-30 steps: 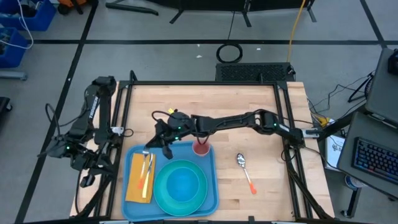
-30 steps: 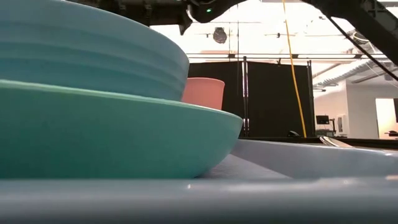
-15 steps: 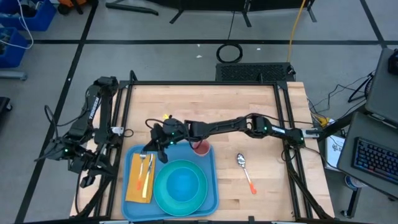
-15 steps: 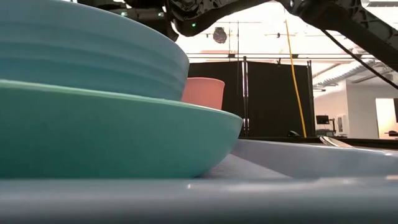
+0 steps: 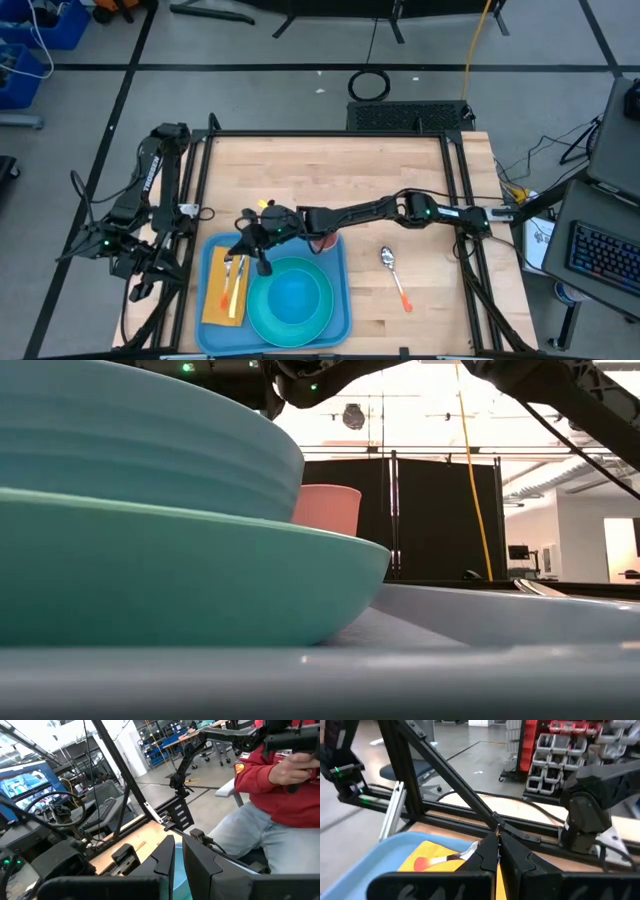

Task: Set up tray
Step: Put the orange fork on top of the yellow table napkin to the left of the yellow table knife on the blue tray

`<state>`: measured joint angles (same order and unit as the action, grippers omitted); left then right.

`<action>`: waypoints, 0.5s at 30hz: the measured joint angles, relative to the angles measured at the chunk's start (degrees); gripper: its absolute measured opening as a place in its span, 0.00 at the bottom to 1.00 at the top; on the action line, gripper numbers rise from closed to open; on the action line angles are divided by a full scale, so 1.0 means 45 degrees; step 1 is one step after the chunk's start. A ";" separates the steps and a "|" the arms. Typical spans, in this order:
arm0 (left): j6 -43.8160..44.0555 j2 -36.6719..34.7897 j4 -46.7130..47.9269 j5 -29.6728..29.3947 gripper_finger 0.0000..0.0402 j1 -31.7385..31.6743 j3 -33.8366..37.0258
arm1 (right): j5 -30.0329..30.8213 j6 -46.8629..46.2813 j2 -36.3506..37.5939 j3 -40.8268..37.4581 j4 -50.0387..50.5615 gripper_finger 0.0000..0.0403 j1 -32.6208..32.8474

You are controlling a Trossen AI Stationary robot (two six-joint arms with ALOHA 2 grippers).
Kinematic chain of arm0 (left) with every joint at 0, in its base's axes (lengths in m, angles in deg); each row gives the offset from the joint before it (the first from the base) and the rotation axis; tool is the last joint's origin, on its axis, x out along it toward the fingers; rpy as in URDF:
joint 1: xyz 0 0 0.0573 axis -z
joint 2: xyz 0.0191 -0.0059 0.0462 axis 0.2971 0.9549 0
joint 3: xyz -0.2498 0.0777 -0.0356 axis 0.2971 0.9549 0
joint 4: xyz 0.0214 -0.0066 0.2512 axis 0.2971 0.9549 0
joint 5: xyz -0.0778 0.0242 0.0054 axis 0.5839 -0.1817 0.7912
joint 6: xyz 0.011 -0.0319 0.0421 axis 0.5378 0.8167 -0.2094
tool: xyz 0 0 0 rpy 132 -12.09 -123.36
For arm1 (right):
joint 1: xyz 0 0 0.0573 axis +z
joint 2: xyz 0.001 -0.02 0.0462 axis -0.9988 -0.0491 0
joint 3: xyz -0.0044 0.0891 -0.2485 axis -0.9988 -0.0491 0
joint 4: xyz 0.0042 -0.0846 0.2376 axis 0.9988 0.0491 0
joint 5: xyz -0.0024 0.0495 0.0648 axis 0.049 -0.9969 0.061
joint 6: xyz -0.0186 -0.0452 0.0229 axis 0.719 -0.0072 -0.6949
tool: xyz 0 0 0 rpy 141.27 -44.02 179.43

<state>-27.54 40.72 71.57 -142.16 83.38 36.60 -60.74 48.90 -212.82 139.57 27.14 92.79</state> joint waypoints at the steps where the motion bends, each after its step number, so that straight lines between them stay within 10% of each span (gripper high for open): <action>1: 0.0096 0.0000 0.0050 0.0006 0.10 -0.0005 0.0000 | 0.0121 0.0058 0.0002 -0.0090 -0.0178 0.00 0.0025; 15: 0.1046 0.0085 0.0467 0.0141 0.10 -0.0016 0.0000 | -0.0702 -0.0402 -0.1107 -0.0494 -0.3372 0.00 -0.0053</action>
<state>-22.84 41.10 73.67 -141.53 83.31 36.60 -63.90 47.09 -217.80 137.35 11.97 92.55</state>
